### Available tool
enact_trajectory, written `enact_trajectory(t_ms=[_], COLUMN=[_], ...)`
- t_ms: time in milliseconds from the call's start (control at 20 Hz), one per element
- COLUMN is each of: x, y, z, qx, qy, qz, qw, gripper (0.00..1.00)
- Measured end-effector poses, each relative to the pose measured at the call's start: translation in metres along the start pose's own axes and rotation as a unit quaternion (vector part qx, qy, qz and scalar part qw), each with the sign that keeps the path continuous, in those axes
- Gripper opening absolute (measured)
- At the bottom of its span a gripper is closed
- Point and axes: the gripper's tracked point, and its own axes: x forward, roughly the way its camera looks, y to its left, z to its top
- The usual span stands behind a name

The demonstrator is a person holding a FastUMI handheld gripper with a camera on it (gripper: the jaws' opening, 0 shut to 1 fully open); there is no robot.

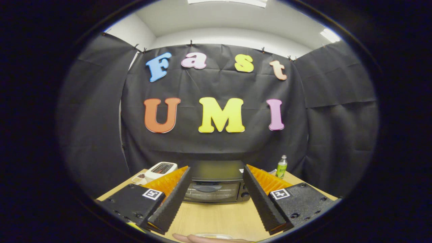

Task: Open the toaster oven, put the food inside, and close the toaster oven door.

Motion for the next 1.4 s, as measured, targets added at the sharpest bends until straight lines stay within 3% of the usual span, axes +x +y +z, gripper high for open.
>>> enact_trajectory(t_ms=[650,1150,1400], x=[0.159,0.194,0.190], y=[0.010,0.021,0.021], z=[-0.134,-0.159,-0.165], qx=[-0.002,-0.009,0.004], qy=[0.107,0.136,0.174], qz=[-0.001,0.001,0.033], qw=[0.994,0.991,0.984], gripper=[1.00,1.00,1.00])
